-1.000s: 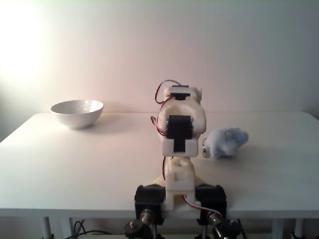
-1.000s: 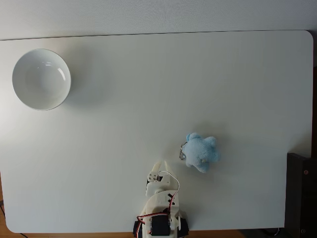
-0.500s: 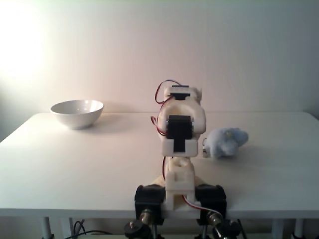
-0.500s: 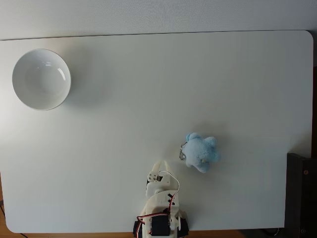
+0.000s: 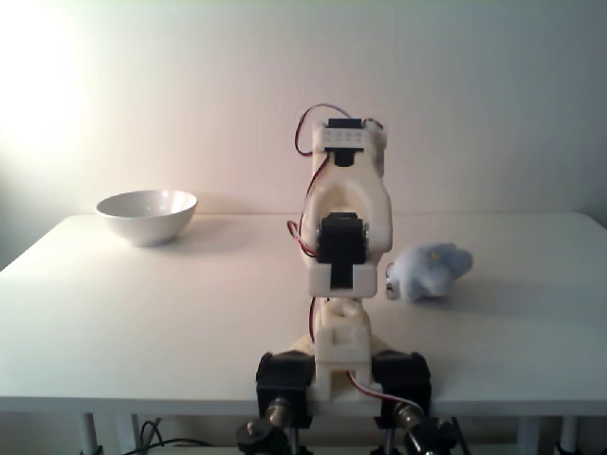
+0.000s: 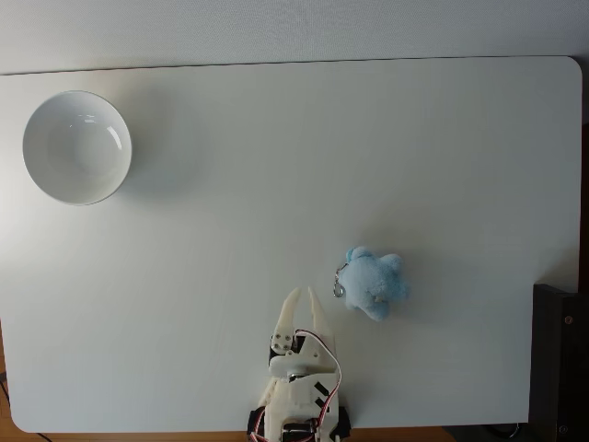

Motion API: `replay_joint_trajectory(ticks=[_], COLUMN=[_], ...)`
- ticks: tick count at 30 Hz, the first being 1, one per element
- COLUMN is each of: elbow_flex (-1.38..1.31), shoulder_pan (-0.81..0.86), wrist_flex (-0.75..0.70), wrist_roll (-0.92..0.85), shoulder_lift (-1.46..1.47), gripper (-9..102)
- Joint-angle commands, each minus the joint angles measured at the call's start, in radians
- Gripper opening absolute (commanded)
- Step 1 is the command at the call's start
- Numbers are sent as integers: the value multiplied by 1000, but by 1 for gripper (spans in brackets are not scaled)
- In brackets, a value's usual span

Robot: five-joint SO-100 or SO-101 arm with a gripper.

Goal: Grasp a skyblue doll and put it into the bowl.

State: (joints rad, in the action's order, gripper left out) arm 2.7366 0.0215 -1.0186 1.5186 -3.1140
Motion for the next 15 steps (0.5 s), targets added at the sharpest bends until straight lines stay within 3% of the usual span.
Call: replay_joint_trajectory(ticks=[1, 11, 15], elbow_flex=[-115, -210, -264], shoulder_pan=[-2, 18, 120], wrist_flex=[14, -3, -8], wrist_roll=[6, 3, 0], shoulder_lift=[-290, -278, -268], gripper=[10, 61, 69])
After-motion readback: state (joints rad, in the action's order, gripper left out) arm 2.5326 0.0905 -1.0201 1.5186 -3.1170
